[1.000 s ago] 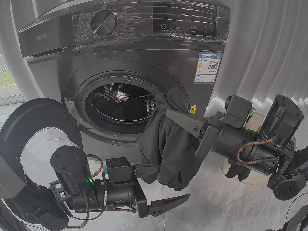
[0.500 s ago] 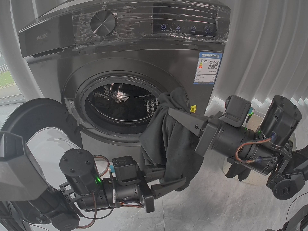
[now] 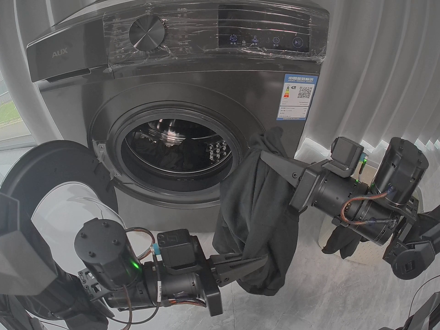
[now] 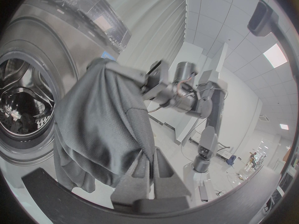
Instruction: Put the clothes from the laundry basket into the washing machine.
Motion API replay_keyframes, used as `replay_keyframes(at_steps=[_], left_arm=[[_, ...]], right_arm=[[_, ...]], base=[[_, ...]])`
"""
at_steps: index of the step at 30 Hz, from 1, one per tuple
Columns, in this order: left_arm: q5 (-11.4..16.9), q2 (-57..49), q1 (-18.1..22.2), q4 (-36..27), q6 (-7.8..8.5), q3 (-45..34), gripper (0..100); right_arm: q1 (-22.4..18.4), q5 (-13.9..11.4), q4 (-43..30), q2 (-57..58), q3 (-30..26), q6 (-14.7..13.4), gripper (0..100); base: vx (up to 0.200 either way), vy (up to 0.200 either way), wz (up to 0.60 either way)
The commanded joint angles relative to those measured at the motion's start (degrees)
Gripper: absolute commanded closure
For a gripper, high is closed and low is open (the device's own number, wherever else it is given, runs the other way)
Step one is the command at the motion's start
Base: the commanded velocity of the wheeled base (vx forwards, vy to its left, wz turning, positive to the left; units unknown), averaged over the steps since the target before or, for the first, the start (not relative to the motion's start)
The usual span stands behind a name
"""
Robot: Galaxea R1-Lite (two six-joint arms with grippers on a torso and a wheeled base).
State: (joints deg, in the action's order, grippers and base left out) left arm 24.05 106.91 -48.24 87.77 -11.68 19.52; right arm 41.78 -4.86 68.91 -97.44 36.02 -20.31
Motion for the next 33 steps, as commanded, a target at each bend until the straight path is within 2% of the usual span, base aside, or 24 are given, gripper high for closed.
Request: replay_keyframes(at_steps=[1, 5, 6, 14, 15, 20, 23, 24, 25, 26, 27, 29, 33], left_arm=[[-0.1, -6.3, -2.5, -0.5, -1.33, -1.9, 100], [-0.1, -6.8, -2.5, -0.4, -1.68, -2.0, 100], [-0.1, -6.8, -2.5, -0.4, -1.68, -1.9, 100], [-0.2, -6.8, -2.1, -0.1, -1.86, -0.7, 100], [-1.2, -6.8, -1.9, -0.1, -1.94, 0.2, 100], [-3.8, -6.4, -2.0, -0.1, -2.03, 3.3, 100], [-7.8, -6.1, -2.1, -0.5, -2.74, 6.9, 100], [-7.8, -6.1, -2.1, -0.5, -2.74, 6.9, 100], [-10.3, -6.1, -2.2, -0.6, -2.91, 9.0, 100], [-10.8, -6.0, -2.2, -0.6, -2.91, 9.3, 100], [-13.2, -5.8, -2.0, -0.8, -2.91, 11.0, 100], [-16.1, -5.2, -2.0, -1.3, -2.91, 13.1, 100], [-20.6, -3.6, -1.9, -2.5, -2.91, 16.3, 100]], right_arm=[[-2.3, -0.2, 0.3, 0.1, -2.5, 0.0, 100], [-1.6, -0.3, 0.3, 0.5, -4.6, 0.1, 100], [-1.5, -0.2, 0.3, 0.6, -4.8, 0.1, 0], [-3.1, 2.8, 0.6, 0.8, -7.6, 0.2, 0], [-4.2, 3.5, 0.7, 0.8, -8.8, 0.2, 0], [-5.9, 4.1, 0.6, 1.0, -9.7, 0.1, 0], [-9.0, 4.1, 0.7, 1.4, -10.4, 0.3, 0], [-9.0, 4.1, 0.7, 1.4, -10.4, 0.3, 0], [-10.0, 4.1, 0.6, 2.2, -11.2, 0.4, 0], [-10.2, 4.1, 0.6, 2.3, -11.4, 0.5, 0], [-11.5, 4.2, 0.5, 2.4, -11.9, 0.9, 0], [-13.2, 4.2, 0.4, 2.6, -12.6, 2.0, 0], [-15.8, 4.2, 0.5, 2.5, -14.0, 3.6, 0]], base=[[0.0, 0.0, 0.0], [0.0, 0.0, 0.0], [0.0, 0.0, 0.0], [0.0, 0.0, 0.0], [0.0, 0.0, 0.0], [0.0, 0.0, 0.0], [0.0, 0.0, 0.0], [0.0, 0.0, 0.0], [0.0, 0.0, 0.0], [0.0, 0.0, 0.0], [0.0, 0.0, 0.0], [0.0, 0.0, 0.0], [0.0, 0.0, 0.0]])
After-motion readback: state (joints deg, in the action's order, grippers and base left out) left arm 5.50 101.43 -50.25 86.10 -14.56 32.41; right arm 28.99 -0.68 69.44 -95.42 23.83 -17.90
